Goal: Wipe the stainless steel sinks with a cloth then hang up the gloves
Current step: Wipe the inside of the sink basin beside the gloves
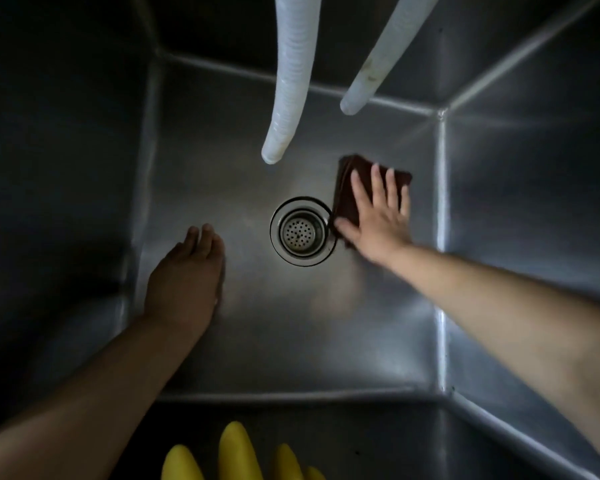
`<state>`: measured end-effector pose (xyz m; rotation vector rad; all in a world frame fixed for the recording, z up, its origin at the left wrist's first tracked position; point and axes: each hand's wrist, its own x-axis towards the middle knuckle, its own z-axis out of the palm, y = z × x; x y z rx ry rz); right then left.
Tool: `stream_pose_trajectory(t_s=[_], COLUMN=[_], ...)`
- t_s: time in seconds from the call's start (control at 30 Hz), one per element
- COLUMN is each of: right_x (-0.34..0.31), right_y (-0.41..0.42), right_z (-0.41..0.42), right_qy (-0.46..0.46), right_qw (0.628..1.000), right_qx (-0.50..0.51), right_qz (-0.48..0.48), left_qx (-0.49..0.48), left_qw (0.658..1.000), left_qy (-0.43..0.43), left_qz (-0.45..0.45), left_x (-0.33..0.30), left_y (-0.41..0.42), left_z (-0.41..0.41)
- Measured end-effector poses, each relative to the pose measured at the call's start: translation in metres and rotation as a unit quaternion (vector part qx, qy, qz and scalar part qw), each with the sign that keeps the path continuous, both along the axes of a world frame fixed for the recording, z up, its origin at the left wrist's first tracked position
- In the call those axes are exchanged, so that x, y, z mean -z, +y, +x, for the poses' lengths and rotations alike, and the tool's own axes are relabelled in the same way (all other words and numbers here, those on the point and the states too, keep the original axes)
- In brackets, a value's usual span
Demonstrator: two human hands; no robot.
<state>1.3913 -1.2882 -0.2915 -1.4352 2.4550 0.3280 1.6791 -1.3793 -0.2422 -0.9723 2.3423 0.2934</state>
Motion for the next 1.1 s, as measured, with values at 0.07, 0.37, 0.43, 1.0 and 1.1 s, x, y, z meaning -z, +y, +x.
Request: stream_pose_trajectory(t_s=[0.07, 0.37, 0.43, 1.0, 1.1], right_x=[0.0, -0.005, -0.008, -0.01, -0.006], right_y=[-0.036, -0.039, -0.009, 0.036, -0.02], right_z=[-0.026, -0.041, -0.024, -0.009, -0.055], right_qy=[-0.001, -0.009, -0.01, -0.009, 0.015], right_qw=[0.999, 0.998, 0.999, 0.999, 1.0], right_qx=[0.032, 0.061, 0.041, -0.026, 0.021], right_qz=[-0.009, -0.01, -0.008, 0.038, 0.01], left_qx=[-0.004, -0.006, -0.003, -0.012, -0.001], left_qw=[1.0, 1.0, 1.0, 1.0, 1.0], left_qy=[-0.003, -0.012, -0.011, 0.007, 0.003], left_qz=[0.0, 0.004, 0.003, 0.009, -0.006], left_x=[0.002, 0.005, 0.004, 0.002, 0.006], left_y=[-0.001, -0.002, -0.002, -0.001, 0.0], left_z=[0.0, 0.0, 0.0, 0.0, 0.001])
